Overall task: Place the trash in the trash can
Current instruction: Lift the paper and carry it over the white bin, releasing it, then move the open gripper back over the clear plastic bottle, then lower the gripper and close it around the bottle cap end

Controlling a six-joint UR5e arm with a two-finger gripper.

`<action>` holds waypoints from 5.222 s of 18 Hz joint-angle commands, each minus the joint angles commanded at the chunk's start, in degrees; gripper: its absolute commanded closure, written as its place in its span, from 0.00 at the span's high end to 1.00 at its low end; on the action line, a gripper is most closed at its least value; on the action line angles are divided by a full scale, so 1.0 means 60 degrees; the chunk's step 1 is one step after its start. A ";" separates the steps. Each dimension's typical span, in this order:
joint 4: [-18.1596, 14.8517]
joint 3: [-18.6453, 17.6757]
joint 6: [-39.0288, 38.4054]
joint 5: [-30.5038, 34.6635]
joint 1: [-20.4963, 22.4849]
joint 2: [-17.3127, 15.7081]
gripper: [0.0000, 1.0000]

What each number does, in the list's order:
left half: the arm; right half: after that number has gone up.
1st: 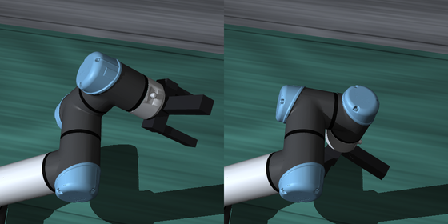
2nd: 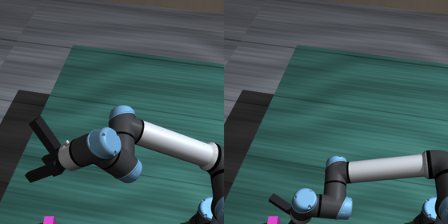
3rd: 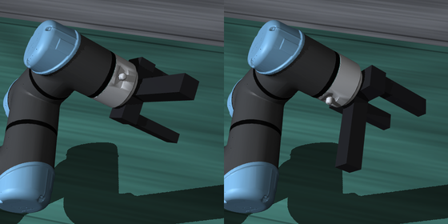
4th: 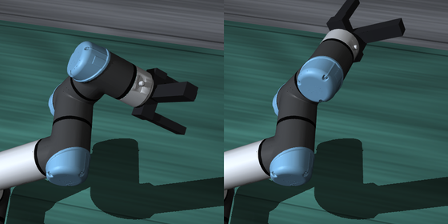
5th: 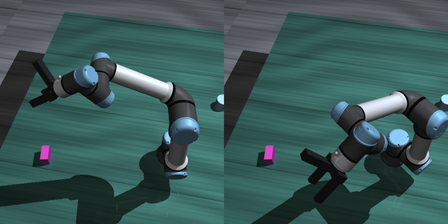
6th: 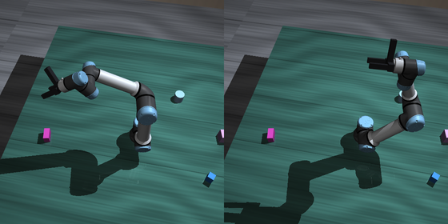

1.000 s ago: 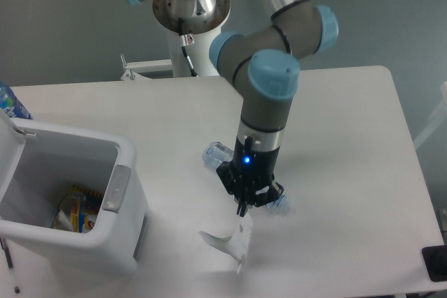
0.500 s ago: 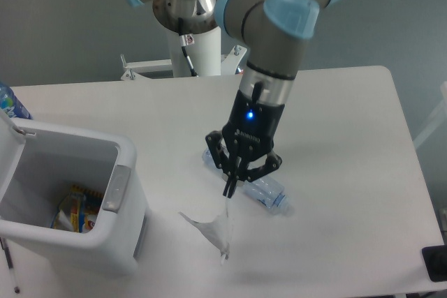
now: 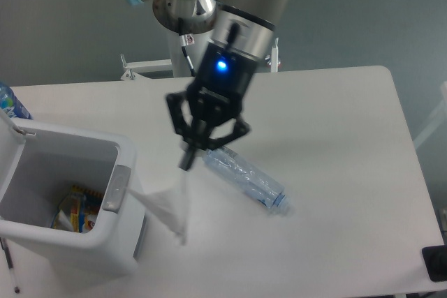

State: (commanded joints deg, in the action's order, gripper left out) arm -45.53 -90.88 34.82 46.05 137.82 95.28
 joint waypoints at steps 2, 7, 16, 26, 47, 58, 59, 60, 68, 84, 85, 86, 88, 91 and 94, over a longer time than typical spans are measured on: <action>0.0000 0.0000 -0.0134 0.0000 -0.0058 -0.0030 0.00; 0.0015 -0.0292 -0.0164 0.0000 -0.0527 -0.0205 0.00; 0.0132 -0.0879 0.0187 0.0015 -0.0997 -0.0353 0.58; 0.0117 -0.0748 0.0247 0.0073 -0.0280 -0.0294 0.95; -0.0322 0.0337 -0.1597 0.1903 0.1684 0.2489 1.00; -0.1611 0.0044 -0.4936 0.4757 0.1143 0.2957 1.00; -0.1640 0.0044 -0.5084 0.5239 0.0896 0.3060 1.00; -0.1655 0.0044 -0.5129 0.5607 0.0661 0.3148 1.00; -0.1728 -0.0131 -0.5159 0.6166 0.0556 0.3368 1.00; -0.1729 -0.0396 -0.5481 0.7617 0.0556 0.3778 1.00; -0.1729 -0.0396 -0.5495 0.7646 0.0556 0.3807 1.00; -0.1729 -0.0396 -0.5496 0.7705 0.0556 0.3880 1.00; -0.1729 -0.0410 -0.5568 0.7924 0.0556 0.3939 1.00; -0.1729 -0.0410 -0.5686 0.8086 0.0542 0.4071 1.00; -0.1729 -0.0410 -0.5715 0.8130 0.0542 0.4100 1.00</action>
State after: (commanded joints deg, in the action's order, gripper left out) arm -55.90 -93.34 0.53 94.83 141.06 119.88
